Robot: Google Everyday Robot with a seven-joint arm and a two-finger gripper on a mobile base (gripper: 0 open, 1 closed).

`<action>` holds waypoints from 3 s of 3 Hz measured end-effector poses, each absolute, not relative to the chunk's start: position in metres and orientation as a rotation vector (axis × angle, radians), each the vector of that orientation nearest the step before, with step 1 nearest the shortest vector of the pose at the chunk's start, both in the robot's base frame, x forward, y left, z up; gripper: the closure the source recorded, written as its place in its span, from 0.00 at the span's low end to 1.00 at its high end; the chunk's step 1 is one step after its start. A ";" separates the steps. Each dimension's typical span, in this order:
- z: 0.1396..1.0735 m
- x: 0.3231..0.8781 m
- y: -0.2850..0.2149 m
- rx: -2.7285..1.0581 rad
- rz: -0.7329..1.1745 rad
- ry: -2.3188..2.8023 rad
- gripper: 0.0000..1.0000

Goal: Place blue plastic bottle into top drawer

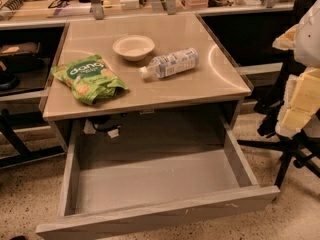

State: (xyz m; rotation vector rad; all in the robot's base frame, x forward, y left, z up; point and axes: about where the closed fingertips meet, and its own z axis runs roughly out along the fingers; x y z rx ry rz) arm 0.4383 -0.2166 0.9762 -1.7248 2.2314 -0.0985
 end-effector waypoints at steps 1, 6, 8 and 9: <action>0.979 0.445 -0.214 -1.727 -0.109 2.209 0.00; 0.968 0.660 -0.112 -1.986 -0.092 1.977 0.00; 0.937 0.694 -0.078 -2.056 -0.048 1.950 0.00; 0.920 0.707 -0.074 -2.079 -0.040 1.956 0.00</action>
Offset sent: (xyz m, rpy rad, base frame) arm 0.1211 0.0448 0.0026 0.0399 -0.0574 0.1331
